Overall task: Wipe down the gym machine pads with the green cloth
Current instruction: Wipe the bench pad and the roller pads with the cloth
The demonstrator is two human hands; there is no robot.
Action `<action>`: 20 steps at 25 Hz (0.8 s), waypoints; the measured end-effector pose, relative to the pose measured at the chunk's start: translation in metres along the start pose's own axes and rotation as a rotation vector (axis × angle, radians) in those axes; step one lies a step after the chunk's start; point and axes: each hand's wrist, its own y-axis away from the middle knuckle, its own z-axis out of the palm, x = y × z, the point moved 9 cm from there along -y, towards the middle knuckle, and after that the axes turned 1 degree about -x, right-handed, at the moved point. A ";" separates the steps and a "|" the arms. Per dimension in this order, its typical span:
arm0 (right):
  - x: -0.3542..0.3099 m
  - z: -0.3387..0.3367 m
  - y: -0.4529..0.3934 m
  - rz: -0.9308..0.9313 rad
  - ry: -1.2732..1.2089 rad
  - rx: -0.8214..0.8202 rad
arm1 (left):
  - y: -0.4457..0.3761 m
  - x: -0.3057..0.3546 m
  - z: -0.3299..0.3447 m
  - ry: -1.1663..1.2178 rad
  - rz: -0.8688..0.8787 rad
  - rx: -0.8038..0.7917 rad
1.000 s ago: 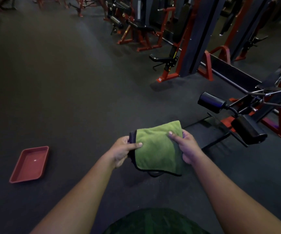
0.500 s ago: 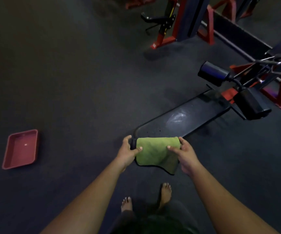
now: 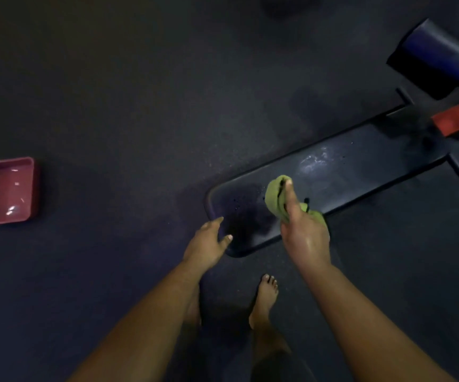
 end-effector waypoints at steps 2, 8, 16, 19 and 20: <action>0.003 0.058 -0.016 -0.139 0.064 -0.045 | -0.038 -0.011 0.009 -0.063 0.028 0.096; 0.061 0.207 -0.038 -0.125 0.224 -0.233 | -0.122 -0.056 0.048 -0.197 0.110 0.239; 0.037 0.255 -0.110 -0.118 0.333 -0.272 | -0.137 -0.084 0.070 -0.017 0.264 0.347; -0.001 0.265 -0.165 -0.250 0.348 -0.245 | -0.137 -0.087 0.072 -0.049 0.295 0.362; -0.010 0.267 -0.177 -0.278 0.347 -0.237 | -0.138 -0.086 0.073 -0.061 0.292 0.358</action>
